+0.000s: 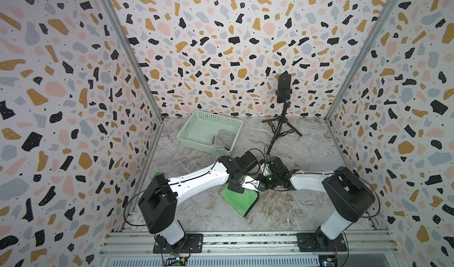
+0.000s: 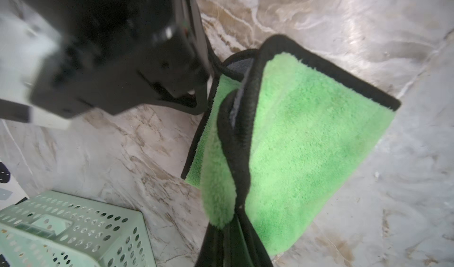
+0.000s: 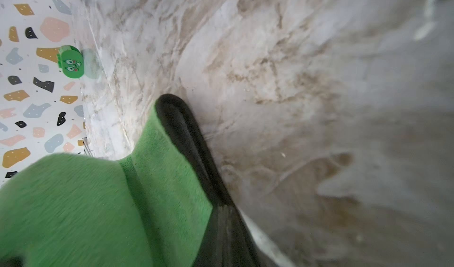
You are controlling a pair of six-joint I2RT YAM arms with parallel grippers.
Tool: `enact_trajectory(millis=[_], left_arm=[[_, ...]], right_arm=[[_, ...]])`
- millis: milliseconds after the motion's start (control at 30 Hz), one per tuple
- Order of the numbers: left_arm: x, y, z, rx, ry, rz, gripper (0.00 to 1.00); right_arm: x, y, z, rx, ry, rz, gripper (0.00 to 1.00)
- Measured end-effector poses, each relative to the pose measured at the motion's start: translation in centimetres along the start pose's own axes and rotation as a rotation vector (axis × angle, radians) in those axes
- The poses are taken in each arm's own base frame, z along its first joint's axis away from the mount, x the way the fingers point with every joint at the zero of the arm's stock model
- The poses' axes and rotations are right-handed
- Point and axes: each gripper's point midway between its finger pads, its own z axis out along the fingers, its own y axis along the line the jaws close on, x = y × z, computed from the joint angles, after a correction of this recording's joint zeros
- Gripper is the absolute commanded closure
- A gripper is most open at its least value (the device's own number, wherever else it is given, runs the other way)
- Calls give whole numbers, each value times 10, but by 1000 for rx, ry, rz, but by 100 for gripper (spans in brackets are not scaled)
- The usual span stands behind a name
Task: Fold the square dishcloth
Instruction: Fold the cleaning item at the center of the board, then smooth out the cleaning item at the center of the board.
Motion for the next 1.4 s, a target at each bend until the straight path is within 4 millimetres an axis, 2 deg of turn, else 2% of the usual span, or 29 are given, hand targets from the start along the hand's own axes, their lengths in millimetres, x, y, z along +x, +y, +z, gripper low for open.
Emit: enact_trajectory(millis=[100,133,200,333,433,567,667,733,833,900,1000,1067,1133,1267,1367,1400], left_arm=[[7,4,16,19,25,-16,100],[11,5,22,25,39,-20,96],[15,8,30,24,60,-20,66],[23,25,43,-37,106,-44,28],[22,37,35,-89,93,-73,23],[14,52,2,-157,29,-98,20],[13,60,-24,-217,-5,-110,20],[14,61,-32,-234,-13,-114,24],[20,55,-34,-218,-24,-127,30],[26,43,-30,-185,-34,-139,41],[35,25,-16,-122,-42,-177,64],[40,23,-2,-88,-27,-215,74],[43,29,17,-67,-10,-257,83],[49,44,59,-41,20,-352,89],[52,52,75,-43,31,-395,88],[52,54,78,-48,31,-403,88]], right_arm=[[-15,-4,-28,27,-114,-2,91],[-20,-6,-37,38,-153,-2,91],[-28,-14,-49,72,-214,5,88],[-28,-28,-54,140,-248,18,87],[-24,-35,-56,165,-250,21,87],[-24,-30,-61,153,-266,5,87],[-22,-21,-63,136,-275,-20,88],[-19,-13,-62,117,-269,-41,89],[-10,4,-57,68,-244,-78,89],[-3,17,-53,29,-222,-105,90],[10,36,-45,-32,-186,-133,90],[16,45,-38,-62,-167,-139,90],[22,47,-29,-73,-150,-131,90],[34,25,-10,-40,-124,-64,91],[46,-4,4,20,-106,0,93],[46,-6,6,13,-114,6,94]])
